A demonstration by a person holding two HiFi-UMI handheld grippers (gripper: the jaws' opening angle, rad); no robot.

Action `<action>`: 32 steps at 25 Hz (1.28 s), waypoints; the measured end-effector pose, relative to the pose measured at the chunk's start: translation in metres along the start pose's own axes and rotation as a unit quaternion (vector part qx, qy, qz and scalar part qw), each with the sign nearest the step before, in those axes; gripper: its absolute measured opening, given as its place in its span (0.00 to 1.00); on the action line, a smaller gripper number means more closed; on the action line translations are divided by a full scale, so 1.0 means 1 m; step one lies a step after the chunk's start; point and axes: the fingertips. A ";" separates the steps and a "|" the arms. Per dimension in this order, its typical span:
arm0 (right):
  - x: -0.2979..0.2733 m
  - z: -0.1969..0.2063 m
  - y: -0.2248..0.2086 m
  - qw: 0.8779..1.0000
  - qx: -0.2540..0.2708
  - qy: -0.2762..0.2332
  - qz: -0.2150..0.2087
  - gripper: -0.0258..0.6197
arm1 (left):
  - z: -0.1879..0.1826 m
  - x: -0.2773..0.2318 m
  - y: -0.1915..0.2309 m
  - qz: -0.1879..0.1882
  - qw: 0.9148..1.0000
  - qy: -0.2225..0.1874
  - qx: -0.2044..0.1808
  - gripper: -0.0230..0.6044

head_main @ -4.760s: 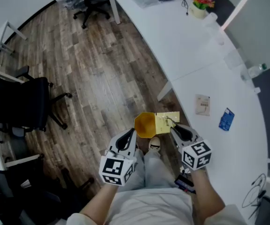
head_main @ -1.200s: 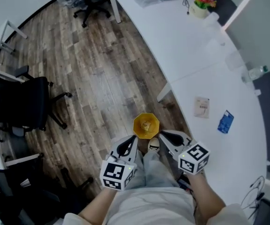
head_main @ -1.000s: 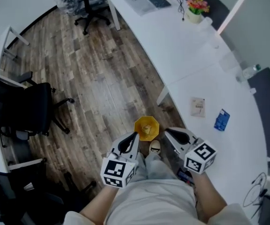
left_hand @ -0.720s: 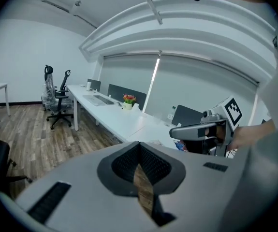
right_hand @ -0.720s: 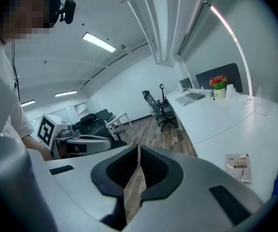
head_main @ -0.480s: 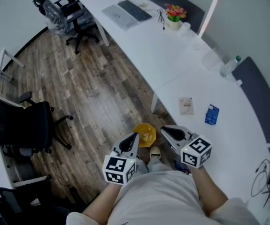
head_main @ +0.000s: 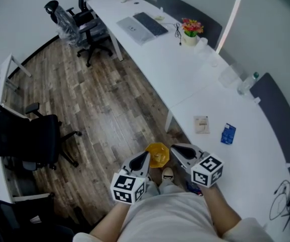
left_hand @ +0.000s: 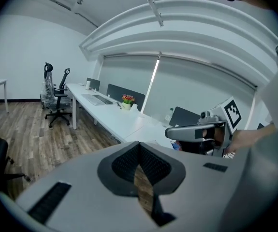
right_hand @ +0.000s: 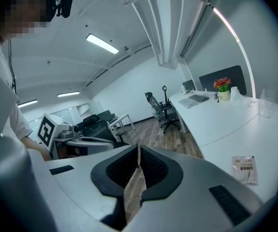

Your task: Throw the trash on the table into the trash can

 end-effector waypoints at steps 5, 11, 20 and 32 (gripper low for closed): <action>-0.001 0.003 0.003 1.000 -0.003 -0.002 0.003 0.11 | -0.006 0.005 -0.002 0.008 1.000 -0.016 -0.001 0.04; 0.002 0.004 0.005 1.000 -0.002 -0.003 0.002 0.11 | -0.008 0.006 -0.009 0.006 0.999 -0.020 -0.027 0.04; 0.020 0.001 -0.007 0.999 0.002 -0.022 0.035 0.11 | -0.010 -0.005 -0.020 0.033 0.999 -0.019 -0.031 0.04; 0.147 0.010 -0.093 0.972 -0.023 -0.089 0.216 0.11 | -0.025 -0.071 -0.112 0.176 0.980 -0.017 -0.088 0.04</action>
Point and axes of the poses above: the fingertips, and each gripper's own axes: x backward along the fingers, y to its left, z out of its underside, and after that the axes turned 11 degrees about -x, right-handed
